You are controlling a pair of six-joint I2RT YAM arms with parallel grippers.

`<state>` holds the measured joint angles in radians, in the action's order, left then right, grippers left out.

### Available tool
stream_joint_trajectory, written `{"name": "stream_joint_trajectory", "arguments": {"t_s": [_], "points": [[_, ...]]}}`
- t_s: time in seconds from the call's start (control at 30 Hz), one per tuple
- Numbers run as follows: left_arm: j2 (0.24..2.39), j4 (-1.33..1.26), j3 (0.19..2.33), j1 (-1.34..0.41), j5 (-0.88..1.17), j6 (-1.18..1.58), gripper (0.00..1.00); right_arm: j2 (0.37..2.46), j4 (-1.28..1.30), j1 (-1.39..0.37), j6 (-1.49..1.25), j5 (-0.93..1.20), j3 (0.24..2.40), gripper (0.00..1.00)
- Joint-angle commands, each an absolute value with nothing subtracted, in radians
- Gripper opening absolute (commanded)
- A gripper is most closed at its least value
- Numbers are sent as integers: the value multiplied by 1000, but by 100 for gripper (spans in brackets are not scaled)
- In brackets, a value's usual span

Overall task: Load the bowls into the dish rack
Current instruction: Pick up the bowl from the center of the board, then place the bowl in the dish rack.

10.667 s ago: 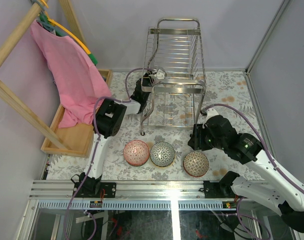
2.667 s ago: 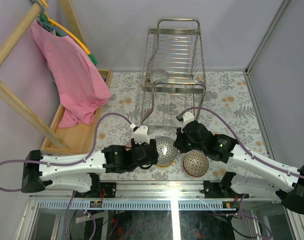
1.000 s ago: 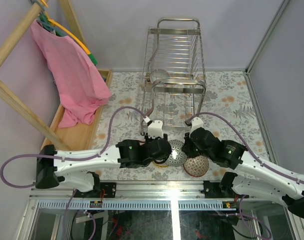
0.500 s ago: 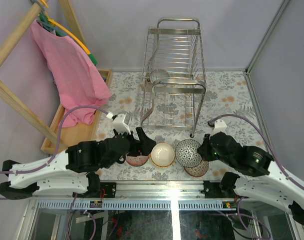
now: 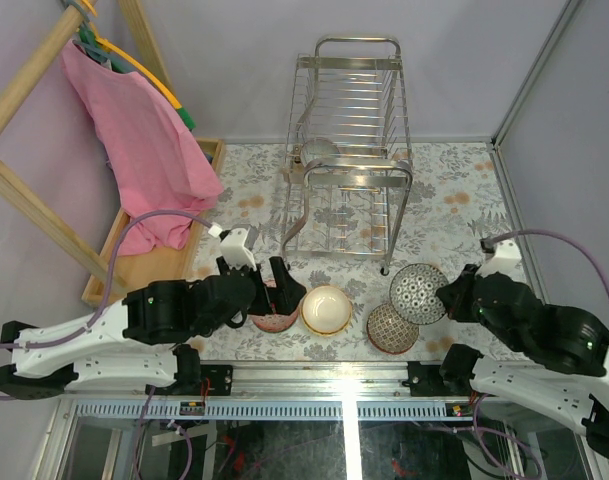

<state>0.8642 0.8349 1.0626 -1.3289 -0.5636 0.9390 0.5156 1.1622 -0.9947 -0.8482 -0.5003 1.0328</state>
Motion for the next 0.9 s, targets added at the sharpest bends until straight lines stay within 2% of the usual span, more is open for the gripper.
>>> {"name": "stream_joint_trajectory", "arguments": {"t_s": [0.0,0.13,0.33,0.67,0.87], "points": [[866,895,1108,-1334,-553,932,100,587,1150,-996,-850,-676,1183,0],[864,897,1107,-1334,-557,945,100,713,1219,-996,-825,-791,1323,0],[923,931,1168,-1333,-552,941,100,741,1271,-996,-808,-959,1495,0],[884,1018,1181,-1335,-507,1057,100,872,1265,-996,-677,-1074,1693,0],[943,1068,1226,-1334,-516,1061,100,946,1191,-996,-583,-1104,1767,0]]}}
